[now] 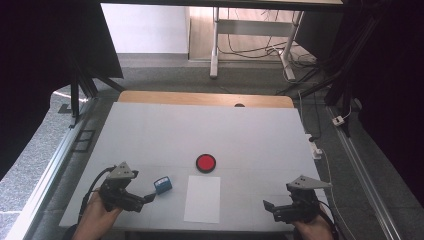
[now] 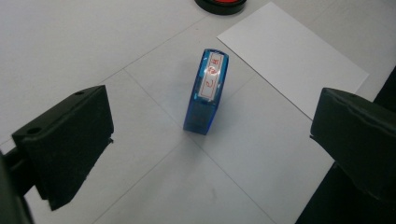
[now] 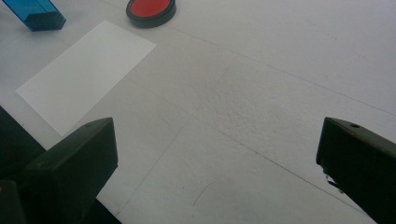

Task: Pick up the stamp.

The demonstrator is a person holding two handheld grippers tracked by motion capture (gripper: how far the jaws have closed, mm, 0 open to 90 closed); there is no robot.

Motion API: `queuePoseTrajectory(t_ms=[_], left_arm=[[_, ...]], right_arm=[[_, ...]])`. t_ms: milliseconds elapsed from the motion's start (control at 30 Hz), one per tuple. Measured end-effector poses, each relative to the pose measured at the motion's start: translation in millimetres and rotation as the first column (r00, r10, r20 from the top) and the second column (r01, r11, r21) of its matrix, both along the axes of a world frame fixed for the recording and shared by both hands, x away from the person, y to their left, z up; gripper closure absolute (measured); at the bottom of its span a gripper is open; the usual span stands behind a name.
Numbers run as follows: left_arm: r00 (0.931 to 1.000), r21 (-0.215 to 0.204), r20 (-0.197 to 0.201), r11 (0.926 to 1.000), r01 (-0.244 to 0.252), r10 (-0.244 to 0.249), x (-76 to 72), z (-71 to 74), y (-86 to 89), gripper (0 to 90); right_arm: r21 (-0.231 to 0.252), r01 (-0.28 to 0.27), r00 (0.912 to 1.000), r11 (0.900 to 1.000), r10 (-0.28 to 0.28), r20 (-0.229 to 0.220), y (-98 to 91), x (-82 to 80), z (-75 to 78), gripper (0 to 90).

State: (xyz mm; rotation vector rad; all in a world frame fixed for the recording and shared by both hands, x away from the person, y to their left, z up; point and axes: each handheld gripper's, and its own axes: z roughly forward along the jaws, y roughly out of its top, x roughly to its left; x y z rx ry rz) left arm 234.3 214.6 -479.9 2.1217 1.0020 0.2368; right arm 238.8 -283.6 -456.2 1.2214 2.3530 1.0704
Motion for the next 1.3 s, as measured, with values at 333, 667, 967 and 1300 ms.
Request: queuePoseTrajectory(t_ms=[333, 667, 967, 1300], left_arm=[[0.9996, 0.025, -0.013, 0.9994, 0.025, -0.025, 17.1, -1.0, -13.7, 0.0], [0.9985, 0.059, -0.008, 0.9968, 0.054, -0.054, 32.2, -1.8, -25.3, 0.0], [0.9954, 0.082, -0.016, 0.9921, 0.095, -0.094, 47.7, -3.6, -33.2, 0.0], [0.9898, 0.112, -0.044, 0.9838, 0.139, -0.135, 50.7, -15.7, -34.5, 2.1]], right_arm=[[-0.003, -0.002, 1.0, 1.0, 0.002, -0.004, 0.4, 0.5, -0.1, 0.0], [-0.008, -0.006, 1.0, 0.9999, 0.006, -0.008, 0.6, 0.5, -0.2, 0.0], [-0.016, -0.012, 0.9999, 0.9998, 0.012, -0.01, 1.6, 1.2, -0.7, 0.0], [-0.019, -0.015, 0.9999, 0.9997, 0.015, -0.005, 1.8, 0.8, -0.7, 0.0]])
